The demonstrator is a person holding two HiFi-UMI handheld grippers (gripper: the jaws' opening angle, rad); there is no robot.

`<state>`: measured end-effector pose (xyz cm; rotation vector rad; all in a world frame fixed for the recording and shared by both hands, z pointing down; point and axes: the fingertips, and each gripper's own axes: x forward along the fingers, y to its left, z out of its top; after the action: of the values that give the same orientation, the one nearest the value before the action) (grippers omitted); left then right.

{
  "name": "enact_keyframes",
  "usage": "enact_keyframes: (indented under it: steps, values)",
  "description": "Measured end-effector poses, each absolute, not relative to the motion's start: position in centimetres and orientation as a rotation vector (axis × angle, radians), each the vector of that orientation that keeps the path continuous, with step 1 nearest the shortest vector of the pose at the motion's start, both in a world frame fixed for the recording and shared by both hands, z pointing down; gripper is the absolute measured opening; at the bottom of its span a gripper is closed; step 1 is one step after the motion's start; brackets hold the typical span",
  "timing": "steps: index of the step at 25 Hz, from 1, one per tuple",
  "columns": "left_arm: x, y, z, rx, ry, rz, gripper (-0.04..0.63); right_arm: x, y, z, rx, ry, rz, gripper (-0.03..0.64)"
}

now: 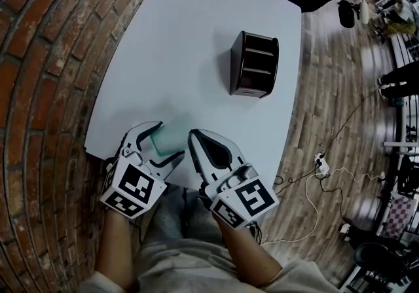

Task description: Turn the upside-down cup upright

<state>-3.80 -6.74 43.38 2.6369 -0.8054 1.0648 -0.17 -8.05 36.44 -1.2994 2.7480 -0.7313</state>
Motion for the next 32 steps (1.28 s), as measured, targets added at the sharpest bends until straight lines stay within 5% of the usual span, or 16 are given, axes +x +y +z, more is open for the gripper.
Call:
enact_keyframes:
  steps: [32]
  values:
    - [-0.9, -5.2, 45.1, 2.622, -0.575, 1.347, 0.319, 2.8, -8.0, 43.6, -1.520, 2.689, -0.913, 0.006]
